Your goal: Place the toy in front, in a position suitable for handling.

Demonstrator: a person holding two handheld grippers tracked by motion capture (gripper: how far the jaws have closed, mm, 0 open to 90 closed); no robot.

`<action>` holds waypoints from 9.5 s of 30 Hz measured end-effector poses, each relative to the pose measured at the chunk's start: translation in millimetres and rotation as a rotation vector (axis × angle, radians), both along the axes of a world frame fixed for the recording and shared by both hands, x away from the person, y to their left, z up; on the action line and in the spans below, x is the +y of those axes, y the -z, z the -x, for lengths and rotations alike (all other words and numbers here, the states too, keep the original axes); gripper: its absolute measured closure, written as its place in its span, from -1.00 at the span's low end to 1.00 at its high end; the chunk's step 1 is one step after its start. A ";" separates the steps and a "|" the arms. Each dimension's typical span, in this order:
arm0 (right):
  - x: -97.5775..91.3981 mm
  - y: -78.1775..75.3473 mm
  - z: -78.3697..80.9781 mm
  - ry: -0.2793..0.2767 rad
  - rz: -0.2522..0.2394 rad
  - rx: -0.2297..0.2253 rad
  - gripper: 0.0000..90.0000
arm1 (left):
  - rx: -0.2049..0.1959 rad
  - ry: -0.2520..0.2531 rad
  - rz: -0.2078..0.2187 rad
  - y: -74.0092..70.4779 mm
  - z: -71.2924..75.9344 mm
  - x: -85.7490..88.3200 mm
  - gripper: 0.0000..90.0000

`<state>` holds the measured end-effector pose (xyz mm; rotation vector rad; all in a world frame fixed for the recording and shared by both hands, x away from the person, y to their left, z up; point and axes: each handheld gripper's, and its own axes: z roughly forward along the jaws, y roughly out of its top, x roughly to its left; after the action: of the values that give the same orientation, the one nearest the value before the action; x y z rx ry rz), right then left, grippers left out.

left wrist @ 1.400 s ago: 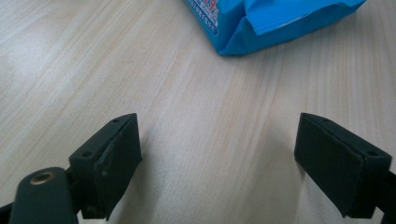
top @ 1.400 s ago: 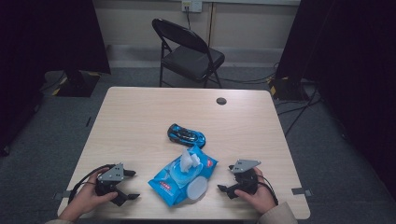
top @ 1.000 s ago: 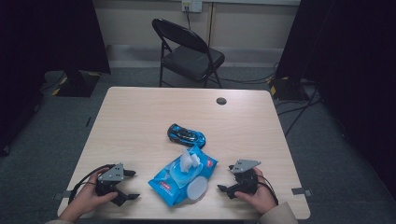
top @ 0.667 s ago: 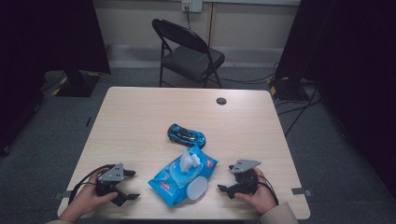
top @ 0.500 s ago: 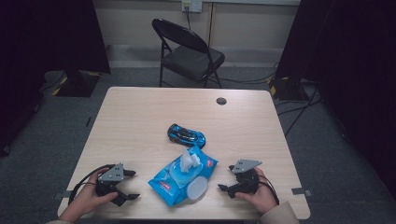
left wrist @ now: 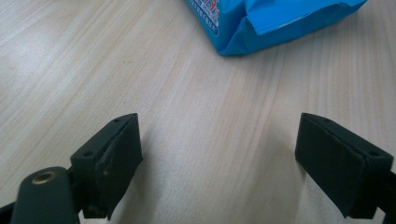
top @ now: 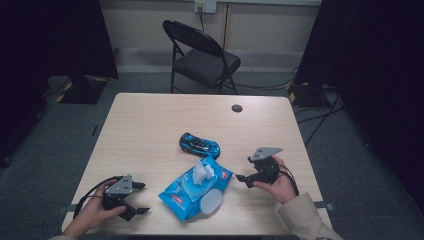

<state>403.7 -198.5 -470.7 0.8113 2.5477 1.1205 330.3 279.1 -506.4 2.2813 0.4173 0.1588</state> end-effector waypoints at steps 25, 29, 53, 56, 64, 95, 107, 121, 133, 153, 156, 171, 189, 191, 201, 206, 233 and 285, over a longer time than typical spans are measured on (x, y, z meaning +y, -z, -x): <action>56.4 -7.6 -102.9 -0.017 -0.044 0.010 -0.66 | 0.002 -0.001 0.002 0.2 0.0 -0.1 -0.69; 66.8 -5.0 -111.6 -0.034 -0.033 0.015 -0.66 | 0.002 -0.001 0.001 0.1 0.0 -0.1 -0.69; 131.5 12.4 -127.6 -0.177 0.012 0.038 -0.66 | 0.002 0.000 0.001 0.1 0.0 0.0 -0.69; 133.4 15.2 -129.8 -0.179 -0.006 0.052 -0.67 | 0.002 0.000 0.001 0.1 -0.1 0.0 -0.69; 143.0 21.0 -130.6 -0.228 0.038 0.057 -0.67 | 0.002 -0.001 0.002 0.2 -0.1 -0.1 -0.69; 145.3 28.9 -130.4 -0.244 0.034 0.065 -0.43 | 0.002 -0.001 0.002 0.2 0.0 -0.1 -0.69; 143.4 24.9 -128.3 -0.231 0.051 0.073 -0.40 | 0.001 -0.001 0.006 0.4 0.0 -0.2 -0.69; 129.7 18.5 -127.7 -0.142 0.011 0.067 -0.39 | 0.003 0.000 0.003 0.2 -0.1 -0.1 -0.69; 101.8 4.4 -126.9 -0.082 -0.011 0.062 -0.39 | 0.003 0.000 0.001 0.0 -0.1 0.0 -0.69; 21.3 10.1 -71.5 0.029 -0.084 0.038 -0.39 | 0.002 -0.002 0.008 0.6 0.0 -0.3 -0.69; 15.7 18.1 -58.3 0.045 -0.077 0.028 -0.39 | 0.001 -0.001 0.007 0.5 0.0 -0.3 -0.69; 9.4 32.7 -40.1 0.082 -0.049 -0.005 -0.39 | 0.006 -0.007 0.006 0.1 0.6 -0.6 -0.69; 2.0 17.2 -34.0 0.072 -0.066 -0.070 -0.56 | 0.030 0.004 0.042 -13.0 5.7 -14.0 -0.57; -0.4 8.9 -31.1 0.067 -0.048 -0.079 -0.54 | 0.033 0.007 0.066 -17.7 5.8 -18.4 -0.58; 3.1 -10.2 -4.7 -0.029 -0.088 -0.061 -0.47 | 0.043 0.014 0.116 -36.2 0.6 -52.3 -0.49; 15.0 -4.0 7.8 -0.096 -0.033 -0.046 -0.44 | 0.031 -0.003 0.115 -37.4 -7.5 -67.2 -0.38; 62.7 6.4 11.9 -0.234 0.001 -0.017 -0.53 | 0.037 0.015 0.075 -36.8 -23.1 -101.8 0.40; 136.1 -1.1 -21.7 -0.250 -0.035 -0.026 -0.53 | 0.135 -0.214 0.091 -47.3 -26.4 -14.7 0.51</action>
<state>425.3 -62.4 -469.5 0.4911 2.6688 1.2404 356.7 264.5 -459.1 2.1619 0.7250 0.0918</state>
